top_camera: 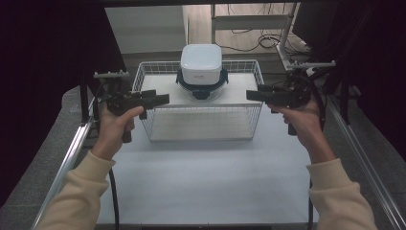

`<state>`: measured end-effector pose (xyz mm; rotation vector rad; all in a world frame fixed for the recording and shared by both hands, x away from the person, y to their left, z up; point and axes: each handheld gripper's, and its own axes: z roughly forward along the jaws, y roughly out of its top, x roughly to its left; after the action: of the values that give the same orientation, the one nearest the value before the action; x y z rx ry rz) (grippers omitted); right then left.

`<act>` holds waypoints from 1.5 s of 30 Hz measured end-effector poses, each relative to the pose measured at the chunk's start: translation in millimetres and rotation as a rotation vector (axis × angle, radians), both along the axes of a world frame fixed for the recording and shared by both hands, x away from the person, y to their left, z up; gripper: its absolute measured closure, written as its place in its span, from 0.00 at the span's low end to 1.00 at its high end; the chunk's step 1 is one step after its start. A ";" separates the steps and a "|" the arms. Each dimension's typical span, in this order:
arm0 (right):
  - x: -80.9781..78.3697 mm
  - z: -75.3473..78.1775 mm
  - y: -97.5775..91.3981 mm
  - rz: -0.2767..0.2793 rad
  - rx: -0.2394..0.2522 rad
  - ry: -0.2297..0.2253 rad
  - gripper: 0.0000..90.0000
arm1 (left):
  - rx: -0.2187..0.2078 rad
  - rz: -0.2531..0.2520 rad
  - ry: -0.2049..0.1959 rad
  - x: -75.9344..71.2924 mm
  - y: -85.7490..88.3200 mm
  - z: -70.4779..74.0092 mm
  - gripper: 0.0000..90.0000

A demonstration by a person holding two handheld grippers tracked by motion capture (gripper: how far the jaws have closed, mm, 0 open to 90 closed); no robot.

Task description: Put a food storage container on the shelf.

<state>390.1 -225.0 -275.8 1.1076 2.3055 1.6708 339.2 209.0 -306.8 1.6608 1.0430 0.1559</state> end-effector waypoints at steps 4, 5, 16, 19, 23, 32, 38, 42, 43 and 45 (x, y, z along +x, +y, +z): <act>-15.8 -20.3 0.6 0.006 -0.044 -0.024 0.32 | 0.017 -0.014 0.009 -15.0 1.1 -20.0 0.29; -20.2 -26.4 0.7 0.007 -0.051 -0.023 0.32 | 0.015 -0.017 0.013 -17.3 1.4 -23.7 0.29; -63.5 -84.1 -1.4 -0.001 -0.108 -0.024 0.29 | 0.121 0.008 0.034 -59.7 0.4 -90.4 0.24; -74.5 -102.2 -2.6 -0.011 -0.126 -0.013 0.27 | 0.155 0.007 0.042 -67.9 -2.1 -104.5 0.22; -83.0 -125.9 -3.9 -0.029 -0.163 0.013 0.25 | 0.190 0.013 0.056 -78.5 -2.7 -123.1 0.21; -88.9 -165.0 -6.1 -0.051 -0.256 0.040 0.25 | 0.205 0.037 0.129 -84.1 2.5 -154.1 0.21; -90.6 -167.7 -4.1 -0.050 -0.261 0.032 0.25 | 0.202 0.044 0.140 -82.2 3.0 -158.1 0.21; -92.9 -168.0 -2.3 -0.047 -0.267 0.020 0.24 | 0.203 0.047 0.141 -81.4 3.6 -159.1 0.21; -93.3 -168.3 -2.1 -0.048 -0.269 0.016 0.24 | 0.202 0.049 0.140 -81.3 4.0 -159.2 0.21; -92.9 -169.7 -1.9 -0.053 -0.277 0.008 0.23 | 0.206 0.059 0.137 -80.9 5.8 -160.3 0.21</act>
<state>297.1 -227.0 -445.5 1.1056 2.3959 1.2802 258.3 214.8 -467.1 1.8474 1.2130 0.1963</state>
